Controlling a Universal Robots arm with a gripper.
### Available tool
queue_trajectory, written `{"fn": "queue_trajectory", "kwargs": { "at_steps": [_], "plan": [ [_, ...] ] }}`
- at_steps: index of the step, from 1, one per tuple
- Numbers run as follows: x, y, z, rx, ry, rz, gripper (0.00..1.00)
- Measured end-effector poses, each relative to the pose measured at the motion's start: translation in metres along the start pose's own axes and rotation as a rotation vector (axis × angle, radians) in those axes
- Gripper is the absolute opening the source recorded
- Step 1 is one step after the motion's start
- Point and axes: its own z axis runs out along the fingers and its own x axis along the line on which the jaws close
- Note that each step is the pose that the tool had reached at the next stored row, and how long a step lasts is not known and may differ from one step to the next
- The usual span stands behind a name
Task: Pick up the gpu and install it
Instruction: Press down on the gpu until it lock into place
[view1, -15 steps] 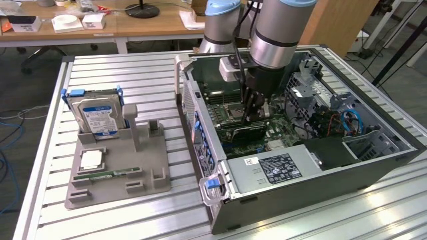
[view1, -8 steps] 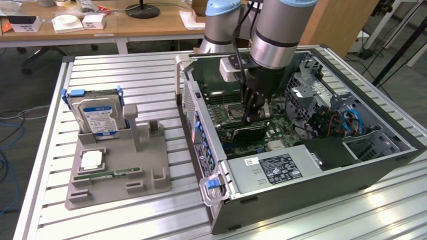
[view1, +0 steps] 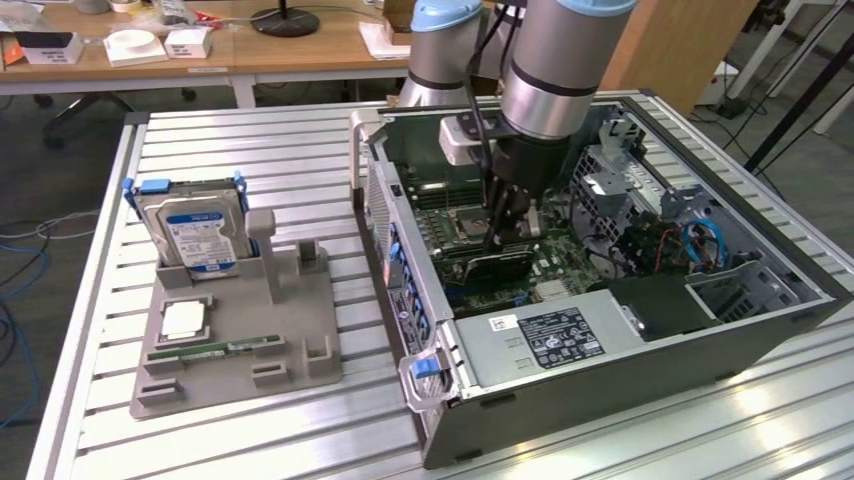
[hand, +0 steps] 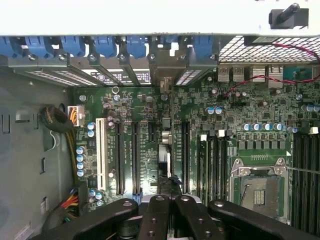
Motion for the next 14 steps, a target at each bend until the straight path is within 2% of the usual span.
{"fn": "queue_trajectory", "kwargs": {
  "at_steps": [5, 11, 14],
  "plan": [
    [0.002, -0.0001, 0.0005, 0.0001, 0.0, 0.0, 0.11],
    [0.002, -0.0003, 0.0104, 0.0001, 0.0, 0.0, 0.11],
    [0.001, -0.0004, 0.0122, 0.0001, -0.0005, 0.0, 0.11]
  ]
}}
